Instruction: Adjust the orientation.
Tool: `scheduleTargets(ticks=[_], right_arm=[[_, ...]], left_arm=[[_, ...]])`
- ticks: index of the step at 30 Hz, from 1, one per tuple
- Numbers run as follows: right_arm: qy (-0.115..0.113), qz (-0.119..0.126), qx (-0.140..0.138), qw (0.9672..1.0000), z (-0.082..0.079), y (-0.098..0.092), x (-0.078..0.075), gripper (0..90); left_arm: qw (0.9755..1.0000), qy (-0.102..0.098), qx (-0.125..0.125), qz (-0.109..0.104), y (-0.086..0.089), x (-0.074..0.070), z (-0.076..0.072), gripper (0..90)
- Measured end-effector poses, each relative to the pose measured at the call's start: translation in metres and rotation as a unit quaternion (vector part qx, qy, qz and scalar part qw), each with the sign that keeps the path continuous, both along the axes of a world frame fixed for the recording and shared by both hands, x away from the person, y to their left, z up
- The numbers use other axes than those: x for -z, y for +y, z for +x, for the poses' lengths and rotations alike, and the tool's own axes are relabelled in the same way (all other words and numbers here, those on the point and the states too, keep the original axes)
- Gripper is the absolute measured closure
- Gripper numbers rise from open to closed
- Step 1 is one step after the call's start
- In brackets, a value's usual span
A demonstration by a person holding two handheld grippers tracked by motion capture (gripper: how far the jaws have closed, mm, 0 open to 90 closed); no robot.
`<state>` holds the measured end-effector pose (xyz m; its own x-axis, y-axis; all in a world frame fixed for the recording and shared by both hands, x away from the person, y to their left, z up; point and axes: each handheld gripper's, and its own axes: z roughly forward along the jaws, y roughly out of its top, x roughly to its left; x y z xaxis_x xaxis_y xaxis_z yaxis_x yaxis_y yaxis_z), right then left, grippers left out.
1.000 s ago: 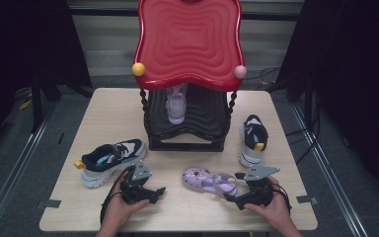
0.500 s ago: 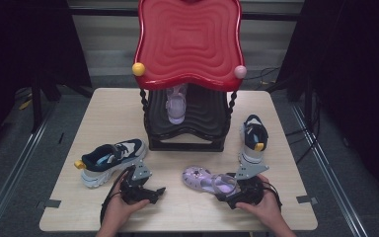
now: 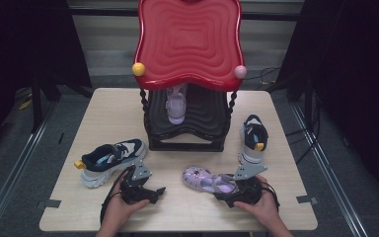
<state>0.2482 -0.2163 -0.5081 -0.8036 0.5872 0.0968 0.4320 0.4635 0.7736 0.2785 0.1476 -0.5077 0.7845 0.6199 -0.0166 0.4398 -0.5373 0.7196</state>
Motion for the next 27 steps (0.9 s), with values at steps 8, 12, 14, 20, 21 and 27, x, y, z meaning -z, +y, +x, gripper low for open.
scheduleTargets(ticks=[8, 12, 14, 20, 21, 27], right_arm=[[0.000, 0.000, 0.003, 1.0000, -0.0013, 0.0006, -0.0002, 25.2], [0.001, 0.005, 0.002, 1.0000, -0.0015, -0.0007, -0.0001, 29.6], [0.003, 0.008, 0.002, 1.0000, -0.0016, -0.0015, -0.0002, 31.9], [-0.004, 0.008, 0.003, 1.0000, -0.0025, -0.0022, -0.0003, 35.2], [-0.004, 0.008, 0.003, 1.0000, -0.0026, -0.0022, -0.0003, 35.5], [-0.014, 0.007, 0.002, 0.9999, -0.0042, -0.0021, -0.0008, 36.4]], left_arm=[[1.0000, 0.000, 0.000, 0.000, 0.0000, -0.0001, 0.0000, 14.4], [1.0000, 0.000, 0.000, 0.000, 0.0000, 0.0000, 0.0000, 14.4], [1.0000, 0.000, 0.000, 0.000, 0.0000, 0.0000, 0.0000, 14.4], [1.0000, 0.000, 0.000, 0.001, 0.0000, -0.0001, 0.0000, 14.4], [1.0000, 0.000, 0.000, 0.000, 0.0000, 0.0000, 0.0000, 14.4], [1.0000, 0.000, 0.000, 0.000, 0.0000, 0.0000, 0.0000, 14.4]])
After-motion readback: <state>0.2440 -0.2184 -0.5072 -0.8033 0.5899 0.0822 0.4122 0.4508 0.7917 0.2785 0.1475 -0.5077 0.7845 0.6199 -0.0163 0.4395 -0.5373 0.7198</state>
